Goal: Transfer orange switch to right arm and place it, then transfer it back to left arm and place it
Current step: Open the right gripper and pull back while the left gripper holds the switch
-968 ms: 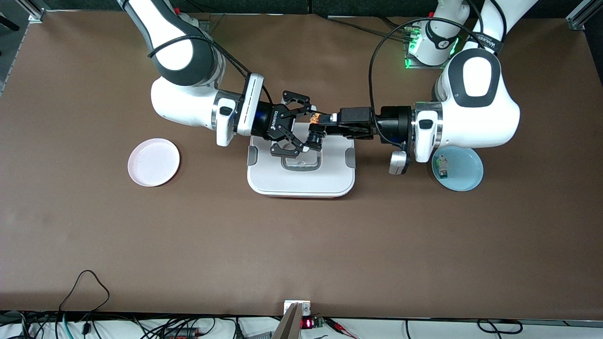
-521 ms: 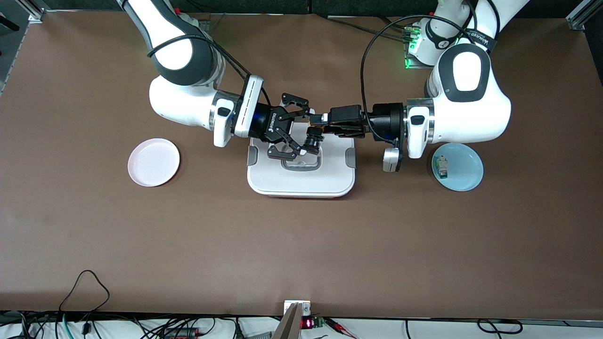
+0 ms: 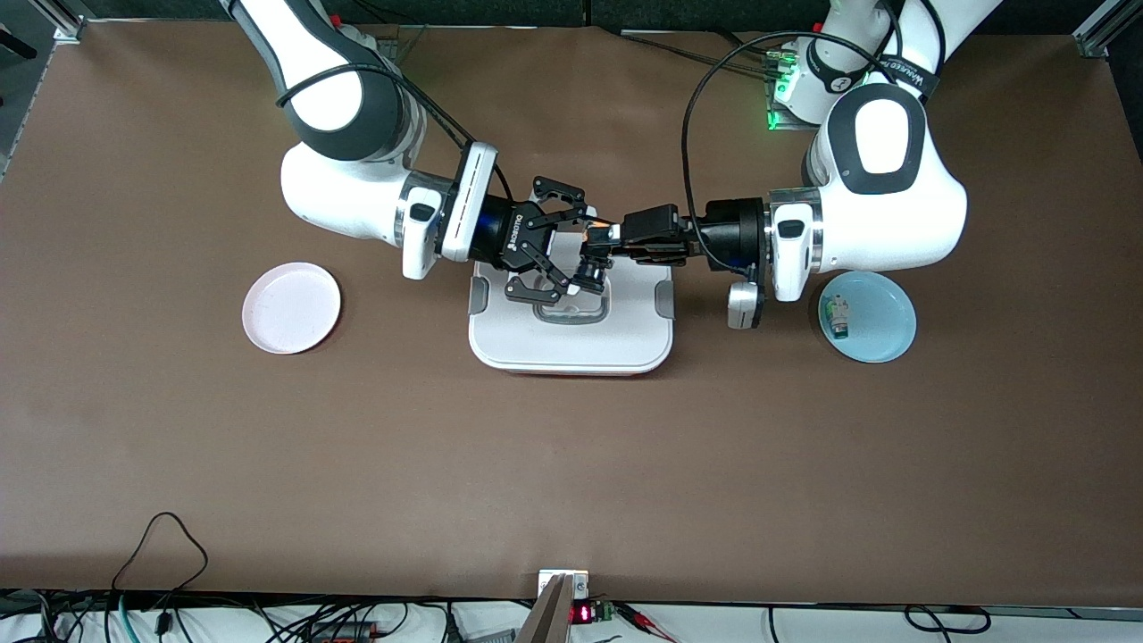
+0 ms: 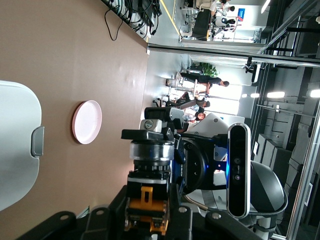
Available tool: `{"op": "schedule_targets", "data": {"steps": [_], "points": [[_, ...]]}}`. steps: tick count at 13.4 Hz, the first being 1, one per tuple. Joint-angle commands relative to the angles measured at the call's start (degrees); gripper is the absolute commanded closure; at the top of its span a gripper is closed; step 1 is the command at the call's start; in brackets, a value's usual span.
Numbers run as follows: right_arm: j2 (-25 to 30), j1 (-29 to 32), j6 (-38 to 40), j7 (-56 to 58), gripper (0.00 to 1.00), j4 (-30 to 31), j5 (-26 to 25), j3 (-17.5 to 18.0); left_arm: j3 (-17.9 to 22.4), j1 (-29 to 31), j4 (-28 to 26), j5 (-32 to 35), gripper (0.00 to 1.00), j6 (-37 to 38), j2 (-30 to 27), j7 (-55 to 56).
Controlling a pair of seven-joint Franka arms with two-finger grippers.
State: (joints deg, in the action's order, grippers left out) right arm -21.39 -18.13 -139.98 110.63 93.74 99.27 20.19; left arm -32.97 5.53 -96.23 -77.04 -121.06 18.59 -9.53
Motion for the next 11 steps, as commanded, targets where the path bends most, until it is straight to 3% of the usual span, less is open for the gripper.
{"op": "schedule_targets", "data": {"steps": [1,3,4,5,6,11], "points": [[-0.6,-0.5,-1.0,1.7,0.73,-0.8,0.2,0.2,-0.4,-0.1,-0.5,-1.8,1.0,-0.8,-0.7,-0.1],[-0.6,-0.5,-1.0,2.0,0.72,-0.8,0.2,0.2,-0.4,0.0,-0.5,-1.7,1.0,-0.8,-0.5,-0.1],[-0.6,-0.5,-1.0,2.0,0.66,-0.8,0.1,0.2,-0.4,0.0,-0.4,-1.7,1.0,-0.8,-0.5,-0.1],[-0.6,-0.4,-1.0,1.7,0.19,-0.7,0.2,0.2,-0.4,0.0,-0.4,-1.8,1.0,-0.8,-0.4,-0.1],[-0.6,-0.3,-0.8,1.0,0.0,-0.6,0.3,0.2,-0.4,0.0,-0.5,-1.7,1.0,-0.8,-0.4,-0.1],[-0.2,0.4,-1.0,0.3,0.0,-0.2,0.5,0.1,-0.4,0.0,-0.5,-1.7,1.0,-0.7,-0.4,0.0]]}}
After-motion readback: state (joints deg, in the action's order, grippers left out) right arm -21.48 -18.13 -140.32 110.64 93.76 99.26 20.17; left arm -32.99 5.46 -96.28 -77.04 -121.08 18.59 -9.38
